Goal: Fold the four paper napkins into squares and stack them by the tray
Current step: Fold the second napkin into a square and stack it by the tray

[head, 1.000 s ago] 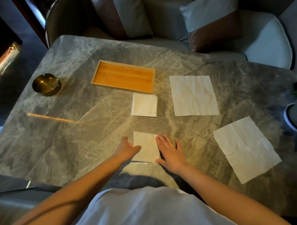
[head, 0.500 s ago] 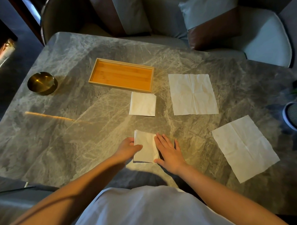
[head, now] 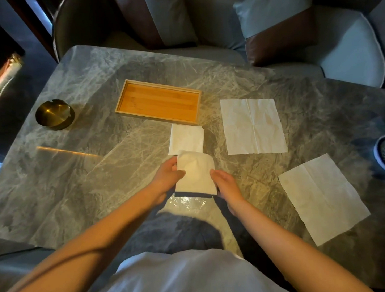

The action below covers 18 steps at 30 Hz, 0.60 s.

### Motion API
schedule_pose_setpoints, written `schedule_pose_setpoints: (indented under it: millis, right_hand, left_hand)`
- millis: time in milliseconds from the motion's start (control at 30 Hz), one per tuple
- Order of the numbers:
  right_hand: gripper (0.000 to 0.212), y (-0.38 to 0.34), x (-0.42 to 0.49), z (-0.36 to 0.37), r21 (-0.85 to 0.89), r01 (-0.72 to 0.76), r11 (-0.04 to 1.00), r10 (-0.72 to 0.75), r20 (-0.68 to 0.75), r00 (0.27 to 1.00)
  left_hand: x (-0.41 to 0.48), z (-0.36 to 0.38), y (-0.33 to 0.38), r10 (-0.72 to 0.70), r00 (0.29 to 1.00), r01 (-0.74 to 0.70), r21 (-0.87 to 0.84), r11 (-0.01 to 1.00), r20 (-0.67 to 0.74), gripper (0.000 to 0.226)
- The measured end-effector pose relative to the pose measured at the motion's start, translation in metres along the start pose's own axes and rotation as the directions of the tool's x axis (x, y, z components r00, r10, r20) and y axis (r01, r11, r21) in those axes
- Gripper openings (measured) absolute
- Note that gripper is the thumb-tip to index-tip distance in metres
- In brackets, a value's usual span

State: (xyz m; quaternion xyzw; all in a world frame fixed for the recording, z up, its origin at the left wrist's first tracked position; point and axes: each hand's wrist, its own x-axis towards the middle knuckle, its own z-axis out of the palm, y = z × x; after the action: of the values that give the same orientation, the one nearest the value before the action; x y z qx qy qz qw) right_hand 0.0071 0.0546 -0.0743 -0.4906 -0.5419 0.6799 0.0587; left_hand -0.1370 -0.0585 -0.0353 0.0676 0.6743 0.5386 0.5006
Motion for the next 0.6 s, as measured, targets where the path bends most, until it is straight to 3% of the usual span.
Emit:
schedule_pose_setpoints:
  millis: [67, 133, 300, 600]
  right_hand:
    - [0.014, -0.008, 0.008, 0.004, 0.138, -0.146, 0.979, 0.138, 0.068, 0.988]
    - [0.010, -0.015, 0.018, 0.007, 0.194, -0.175, 0.965, 0.168, 0.053, 0.984]
    - [0.022, -0.034, 0.041, 0.015, 0.165, -0.119, 0.979, 0.123, -0.015, 0.992]
    - [0.024, -0.054, 0.067, 0.029, 0.008, 0.054, 0.999, -0.053, -0.081, 0.995]
  left_hand:
    - [0.009, -0.003, 0.009, 0.000, 1.000, 0.000, 0.005, 1.000, -0.021, 0.040]
    - [0.019, -0.007, 0.017, -0.007, 0.999, 0.009, 0.038, 0.999, -0.048, 0.041]
    - [0.051, -0.016, 0.032, -0.024, 0.987, 0.043, 0.114, 0.993, -0.159, 0.049]
    - [0.092, -0.018, 0.045, 0.067, 0.972, -0.014, 0.229, 0.973, -0.227, 0.050]
